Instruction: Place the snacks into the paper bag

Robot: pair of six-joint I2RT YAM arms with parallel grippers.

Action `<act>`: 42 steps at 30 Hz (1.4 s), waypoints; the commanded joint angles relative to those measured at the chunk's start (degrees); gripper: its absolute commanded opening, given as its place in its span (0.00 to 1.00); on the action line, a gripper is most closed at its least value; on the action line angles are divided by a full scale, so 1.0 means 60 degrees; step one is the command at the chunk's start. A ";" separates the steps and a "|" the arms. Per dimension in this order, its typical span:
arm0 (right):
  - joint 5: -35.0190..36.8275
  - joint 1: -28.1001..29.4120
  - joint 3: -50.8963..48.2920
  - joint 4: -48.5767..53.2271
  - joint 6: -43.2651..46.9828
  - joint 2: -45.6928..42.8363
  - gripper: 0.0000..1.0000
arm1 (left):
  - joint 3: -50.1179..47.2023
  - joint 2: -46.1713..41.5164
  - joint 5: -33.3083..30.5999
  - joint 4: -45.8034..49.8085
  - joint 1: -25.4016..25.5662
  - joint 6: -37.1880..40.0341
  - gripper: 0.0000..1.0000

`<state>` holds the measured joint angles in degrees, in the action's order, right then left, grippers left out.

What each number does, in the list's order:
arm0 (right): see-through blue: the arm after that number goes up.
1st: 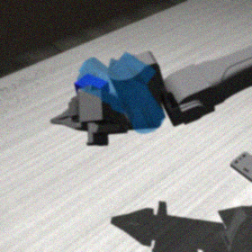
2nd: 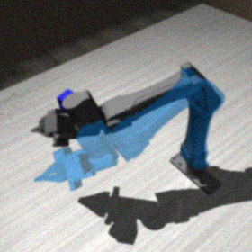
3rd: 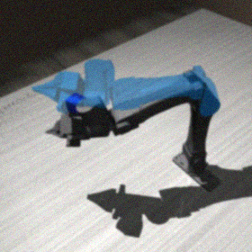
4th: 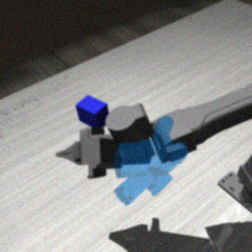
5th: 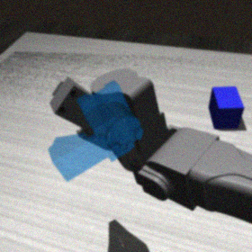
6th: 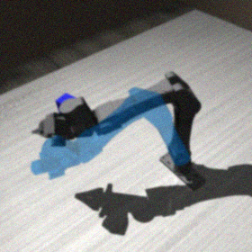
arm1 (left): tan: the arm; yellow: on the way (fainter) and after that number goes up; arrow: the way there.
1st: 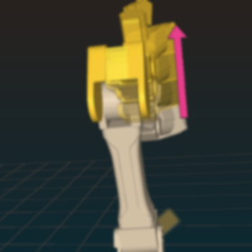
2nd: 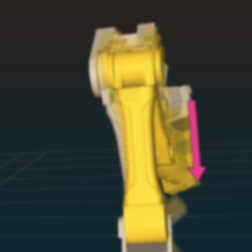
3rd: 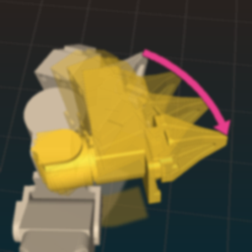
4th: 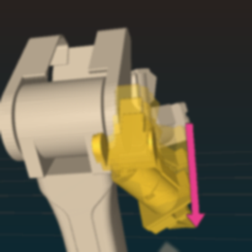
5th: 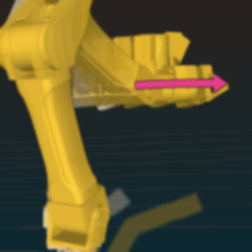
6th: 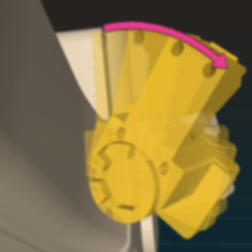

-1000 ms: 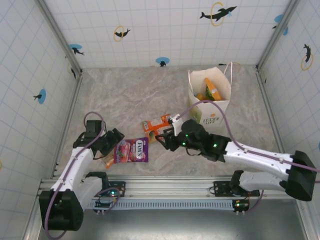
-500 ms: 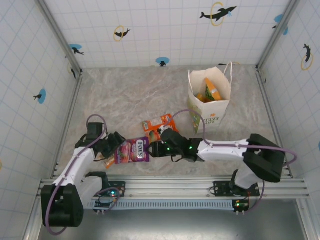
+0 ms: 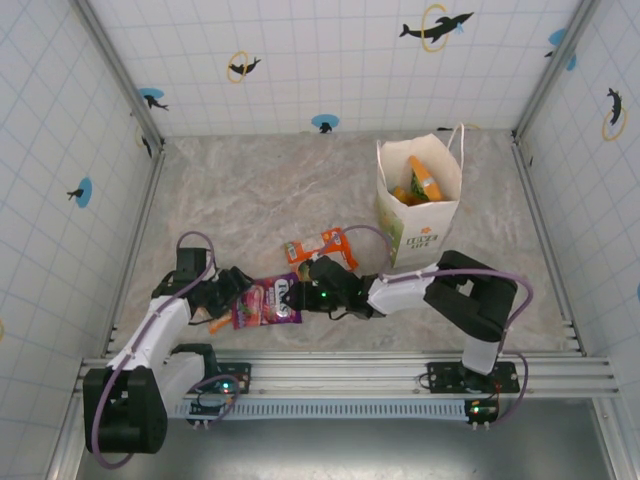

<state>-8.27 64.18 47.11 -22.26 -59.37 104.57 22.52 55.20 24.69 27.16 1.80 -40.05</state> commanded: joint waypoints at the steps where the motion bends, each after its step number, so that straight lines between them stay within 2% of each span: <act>1: -0.0481 -0.0069 0.0055 -0.0971 -0.0187 0.0543 0.68 | -0.0077 0.0043 0.0167 0.0044 -0.0066 0.0299 0.81; 6: -0.1054 -0.0169 -0.0207 -0.2924 -0.0560 0.0914 0.64 | -0.0134 0.0207 0.0242 -0.0079 -0.0054 0.0318 0.79; 13: -0.1256 -0.0195 -0.0108 -0.4532 -0.0707 0.1338 0.61 | -0.0161 0.0366 0.0392 -0.0264 -0.0044 0.0332 0.77; 22: -0.1229 -0.0067 0.0525 -0.4371 -0.0710 0.1861 0.48 | -0.0049 0.0348 0.0587 -0.0393 0.0045 0.0203 0.76; 34: -0.0580 0.0025 0.0090 -0.3935 -0.0110 0.0941 0.16 | 0.0582 0.0231 0.0254 -0.0006 0.0130 0.0321 0.76; 42: 0.0252 0.0137 -0.0758 -0.3211 0.0427 -0.0597 0.12 | 0.1369 0.0217 -0.0055 0.0289 0.0153 0.0576 0.84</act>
<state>-10.09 64.55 44.31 -41.60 -59.05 105.71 27.97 56.95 25.43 26.94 2.31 -38.54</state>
